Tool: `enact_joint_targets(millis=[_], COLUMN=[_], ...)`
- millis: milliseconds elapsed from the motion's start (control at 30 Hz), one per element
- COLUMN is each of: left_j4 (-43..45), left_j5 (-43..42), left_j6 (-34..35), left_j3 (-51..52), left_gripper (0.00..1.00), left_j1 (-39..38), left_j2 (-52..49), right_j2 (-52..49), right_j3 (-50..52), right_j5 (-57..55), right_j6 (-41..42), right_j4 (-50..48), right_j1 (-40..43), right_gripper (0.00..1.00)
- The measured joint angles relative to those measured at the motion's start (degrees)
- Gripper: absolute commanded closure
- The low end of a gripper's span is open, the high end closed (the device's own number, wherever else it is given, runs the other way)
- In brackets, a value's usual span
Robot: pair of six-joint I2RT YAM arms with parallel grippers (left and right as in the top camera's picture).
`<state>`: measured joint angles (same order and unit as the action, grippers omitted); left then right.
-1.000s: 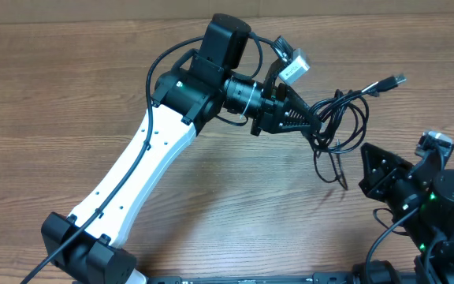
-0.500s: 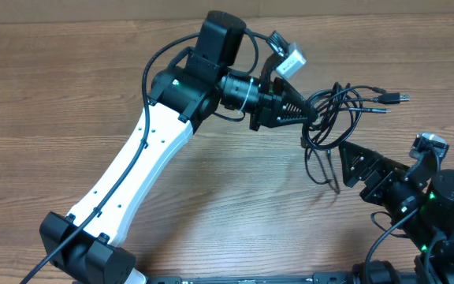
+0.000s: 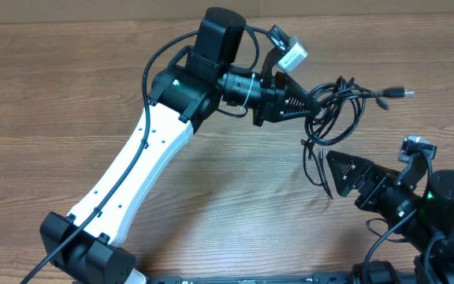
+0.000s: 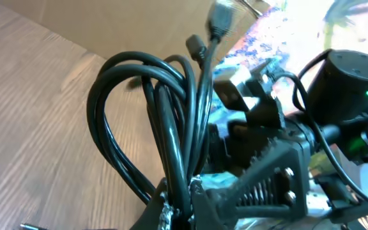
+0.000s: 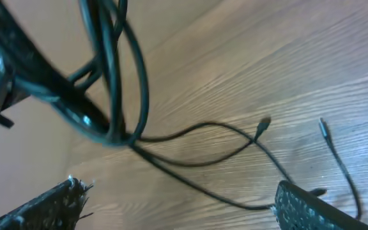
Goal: Untangle cables
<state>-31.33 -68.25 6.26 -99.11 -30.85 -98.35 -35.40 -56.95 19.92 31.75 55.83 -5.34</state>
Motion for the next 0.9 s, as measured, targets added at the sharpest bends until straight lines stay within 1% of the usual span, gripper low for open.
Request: enact_joint_targets(millis=[167, 200, 300, 533, 667, 700, 733, 767, 800, 900], left_j4=[1.2, 1.2, 1.2, 1.2, 1.2, 1.4, 1.7, 2.5, 2.9, 4.4], left_j5=[2.1, 2.1, 1.4, -3.0, -4.2, -4.3, -4.4, -4.5, -4.6, -4.7], left_j6=[3.6, 4.0, 4.6, 4.9, 5.2, 5.2, 5.3, 5.4, 5.4, 5.4], left_j3=[0.0, 0.0, 0.0, 0.0, 0.0, 0.0, 0.0, 0.0, 0.0, 0.0], left_gripper=[0.96, 0.95, 0.96, 0.96, 0.96, 0.96, 0.96, 0.96, 0.96, 0.96], left_j1=[0.5, 0.5, 0.5, 0.5, -0.6, -1.3, -1.9, -2.8, -3.4, -4.9], left_j2=[0.0, 0.0, 0.0, 0.0, 0.0, 0.0, 0.0, 0.0, 0.0, 0.0], right_j2=[0.0, 0.0, 0.0, 0.0, 0.0, -0.1, -0.2, -0.4, -0.6, -1.5], right_j3=[0.0, 0.0, 0.0, 0.0, 0.0, 0.0, 0.0, 0.0, 0.0, 0.0], right_j5=[3.3, 3.7, 3.4, -5.4, -7.4, -7.6, -7.8, -8.0, -8.1, -8.8], right_j6=[0.0, 0.0, -0.1, 2.6, 3.6, 3.7, 3.8, 4.0, 4.0, 4.1], right_j4=[-2.6, -3.8, -7.3, -8.8, -9.7, -9.8, -9.8, -9.7, -9.7, -8.2], right_j1=[0.0, 0.0, 0.0, 0.0, 0.0, 0.0, 0.0, 0.0, 0.0, 0.0], right_gripper=[0.08, 0.10, 0.19, 0.19, 0.19, 0.20, 0.38, 0.74, 0.96, 0.96])
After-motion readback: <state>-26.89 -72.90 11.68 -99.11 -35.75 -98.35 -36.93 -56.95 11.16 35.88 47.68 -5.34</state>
